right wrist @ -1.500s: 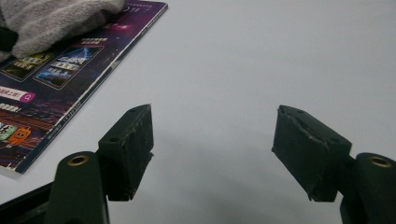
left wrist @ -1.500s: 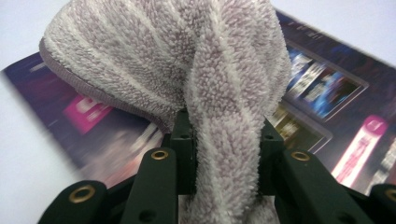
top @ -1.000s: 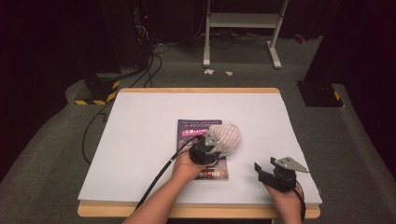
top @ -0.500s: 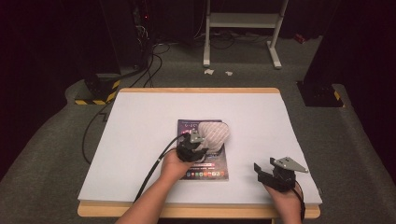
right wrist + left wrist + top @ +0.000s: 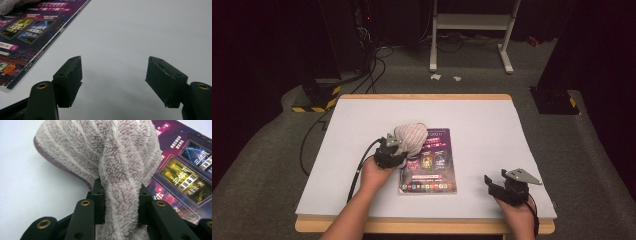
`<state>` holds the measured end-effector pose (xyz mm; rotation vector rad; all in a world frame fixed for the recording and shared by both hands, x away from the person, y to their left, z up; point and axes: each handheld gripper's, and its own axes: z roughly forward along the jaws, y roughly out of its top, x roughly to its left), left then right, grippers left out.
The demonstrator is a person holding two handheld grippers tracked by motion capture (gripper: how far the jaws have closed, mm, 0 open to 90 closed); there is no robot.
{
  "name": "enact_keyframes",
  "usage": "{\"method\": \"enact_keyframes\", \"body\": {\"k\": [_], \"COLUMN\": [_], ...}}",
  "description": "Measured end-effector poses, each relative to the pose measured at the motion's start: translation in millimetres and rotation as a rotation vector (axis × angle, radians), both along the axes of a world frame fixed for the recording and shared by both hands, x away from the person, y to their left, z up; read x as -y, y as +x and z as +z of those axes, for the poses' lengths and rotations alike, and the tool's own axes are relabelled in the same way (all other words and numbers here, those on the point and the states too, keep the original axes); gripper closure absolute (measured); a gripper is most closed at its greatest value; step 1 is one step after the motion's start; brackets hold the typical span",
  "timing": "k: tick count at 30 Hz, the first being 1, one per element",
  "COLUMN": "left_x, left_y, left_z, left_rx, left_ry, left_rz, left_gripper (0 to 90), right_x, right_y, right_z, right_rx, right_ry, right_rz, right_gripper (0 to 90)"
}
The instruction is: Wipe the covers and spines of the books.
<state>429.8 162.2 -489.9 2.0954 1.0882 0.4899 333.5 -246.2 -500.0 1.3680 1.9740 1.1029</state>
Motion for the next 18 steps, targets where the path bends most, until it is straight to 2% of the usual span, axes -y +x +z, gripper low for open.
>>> {"method": "enact_keyframes", "body": {"k": [3, 5, 9, 12, 18], "left_x": [5.9, 13.7, 28.7, 49.7, 92.9], "left_y": [-0.7, -1.1, -0.7, -1.4, -1.3], "left_z": [0.2, 1.5, 2.8, 1.0, -0.9], "left_rx": [0.008, 0.009, -0.006, -0.004, 0.004], "left_ry": [0.016, 0.045, 0.045, 0.059, 0.044], "left_rz": [-0.009, -0.018, -0.062, -0.1, -0.17], "left_gripper": [68.3, 68.3, 68.5, 68.6, 68.6], "right_x": [0.0, 0.1, -0.7, -1.1, -1.7], "right_y": [0.0, 0.0, -0.3, -0.4, -1.3], "right_z": [0.1, 0.2, 0.5, 1.0, 2.0], "right_rx": [0.0, 0.0, 0.001, 0.003, 0.007], "right_ry": [0.001, 0.001, 0.002, 0.002, 0.006], "right_rz": [0.0, 0.0, 0.001, 0.005, 0.009], "right_gripper": [29.0, 29.0, 29.0, 29.0, 29.0]}}
